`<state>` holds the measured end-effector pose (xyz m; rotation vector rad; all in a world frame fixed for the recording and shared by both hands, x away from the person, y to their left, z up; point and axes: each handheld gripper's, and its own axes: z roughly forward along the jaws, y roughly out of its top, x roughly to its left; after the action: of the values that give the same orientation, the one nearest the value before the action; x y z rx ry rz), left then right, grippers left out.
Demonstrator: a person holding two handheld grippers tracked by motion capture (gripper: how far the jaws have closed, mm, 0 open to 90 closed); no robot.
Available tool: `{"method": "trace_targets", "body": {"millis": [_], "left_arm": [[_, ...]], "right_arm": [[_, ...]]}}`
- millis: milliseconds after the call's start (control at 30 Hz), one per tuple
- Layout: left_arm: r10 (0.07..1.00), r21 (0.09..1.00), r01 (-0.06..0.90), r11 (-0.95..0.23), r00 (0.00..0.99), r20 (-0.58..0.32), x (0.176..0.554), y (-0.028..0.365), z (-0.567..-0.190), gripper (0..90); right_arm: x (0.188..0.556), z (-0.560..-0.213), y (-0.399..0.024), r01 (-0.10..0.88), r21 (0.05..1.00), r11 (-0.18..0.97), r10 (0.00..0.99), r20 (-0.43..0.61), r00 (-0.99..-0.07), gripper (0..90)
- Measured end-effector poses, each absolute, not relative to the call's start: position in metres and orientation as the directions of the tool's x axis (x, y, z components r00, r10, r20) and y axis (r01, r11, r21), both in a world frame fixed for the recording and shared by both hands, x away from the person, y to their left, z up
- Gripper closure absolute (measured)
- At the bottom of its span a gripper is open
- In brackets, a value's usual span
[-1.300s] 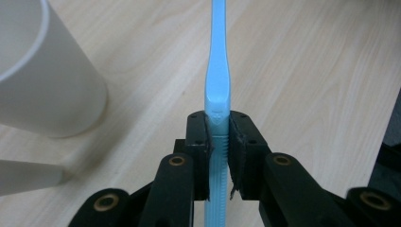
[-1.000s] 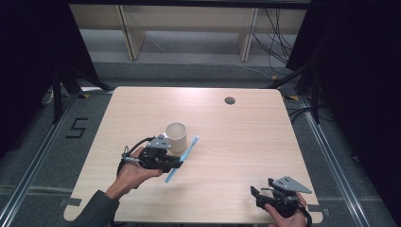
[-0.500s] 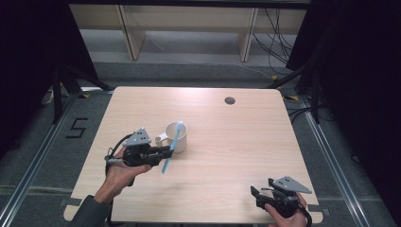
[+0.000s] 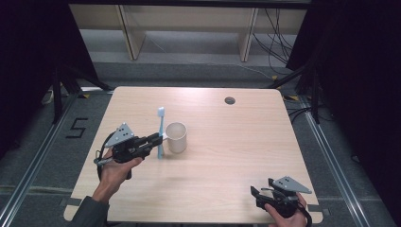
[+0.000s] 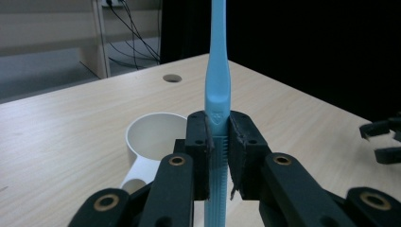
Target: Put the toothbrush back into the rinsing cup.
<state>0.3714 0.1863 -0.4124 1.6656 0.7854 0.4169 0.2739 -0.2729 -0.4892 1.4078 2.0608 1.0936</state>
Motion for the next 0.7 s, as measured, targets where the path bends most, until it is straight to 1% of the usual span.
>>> {"method": "trace_targets", "body": {"millis": [433,700], "left_arm": [[0.743,0.985,0.172,0.029,0.655,-0.136,0.381,0.197,-0.423,78.4],[0.761,0.990,0.124,0.062,0.636,-0.127,0.389,0.199,-0.424,78.4]], "right_arm": [[0.274,-0.490,-0.273,0.583,0.789,0.191,0.910,0.080,-0.407,25.8],[0.274,-0.489,-0.273,0.579,0.792,0.192,0.912,0.074,-0.403,25.8]]}}
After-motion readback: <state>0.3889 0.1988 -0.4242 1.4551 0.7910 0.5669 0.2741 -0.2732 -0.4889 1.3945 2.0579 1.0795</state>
